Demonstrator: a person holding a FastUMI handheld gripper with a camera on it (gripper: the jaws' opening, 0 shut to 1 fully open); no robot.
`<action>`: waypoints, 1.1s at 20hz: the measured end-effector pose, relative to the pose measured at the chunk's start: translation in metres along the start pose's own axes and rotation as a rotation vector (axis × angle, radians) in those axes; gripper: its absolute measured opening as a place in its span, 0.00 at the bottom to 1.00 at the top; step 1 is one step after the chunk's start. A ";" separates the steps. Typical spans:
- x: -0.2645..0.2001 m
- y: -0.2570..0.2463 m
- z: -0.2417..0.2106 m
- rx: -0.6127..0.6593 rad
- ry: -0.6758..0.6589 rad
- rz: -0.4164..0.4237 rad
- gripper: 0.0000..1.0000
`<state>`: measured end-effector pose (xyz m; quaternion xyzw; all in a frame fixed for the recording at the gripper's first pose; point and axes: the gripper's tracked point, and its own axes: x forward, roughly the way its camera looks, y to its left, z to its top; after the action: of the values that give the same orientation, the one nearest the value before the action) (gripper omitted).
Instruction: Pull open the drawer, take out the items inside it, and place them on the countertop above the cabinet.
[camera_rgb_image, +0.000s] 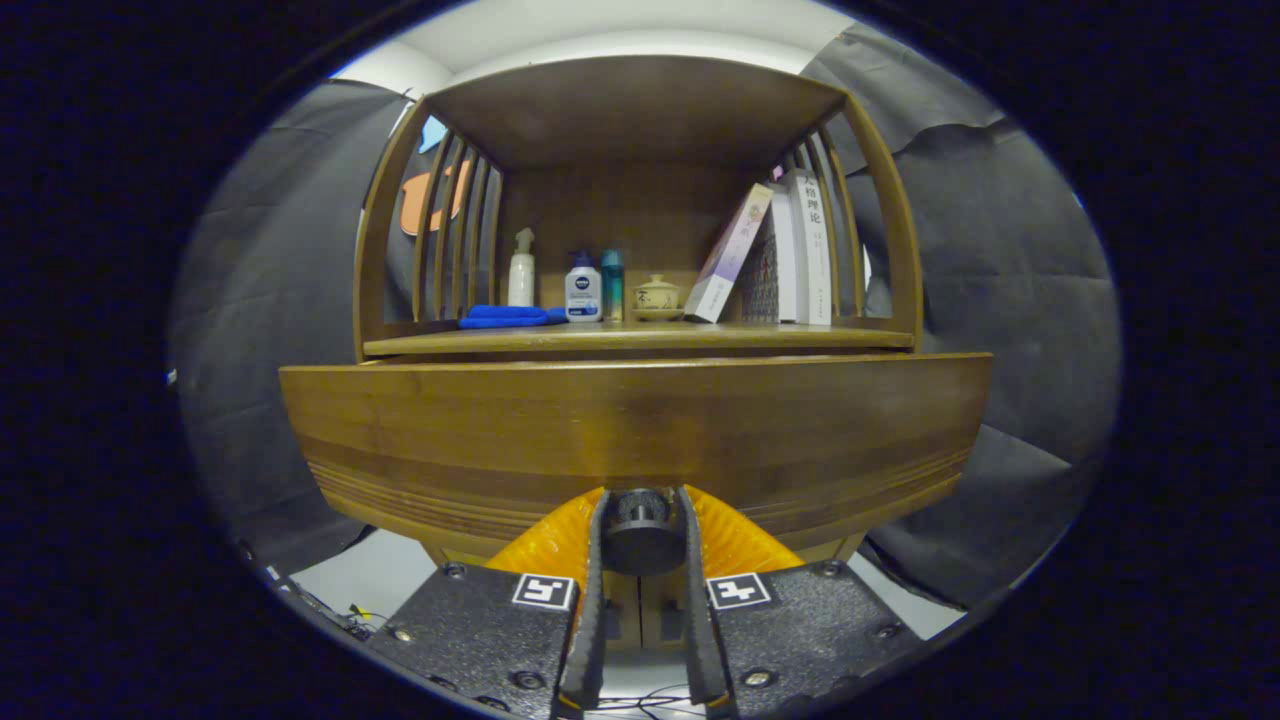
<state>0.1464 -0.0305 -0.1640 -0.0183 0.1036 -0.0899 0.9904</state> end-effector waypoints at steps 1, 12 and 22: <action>-0.009 -0.001 -0.002 0.003 0.002 0.003 0.34; -0.086 0.005 -0.029 0.006 0.021 0.098 0.33; -0.108 0.001 0.022 0.058 0.057 0.136 0.49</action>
<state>0.0477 -0.0095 -0.1207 0.0199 0.1304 -0.0256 0.9909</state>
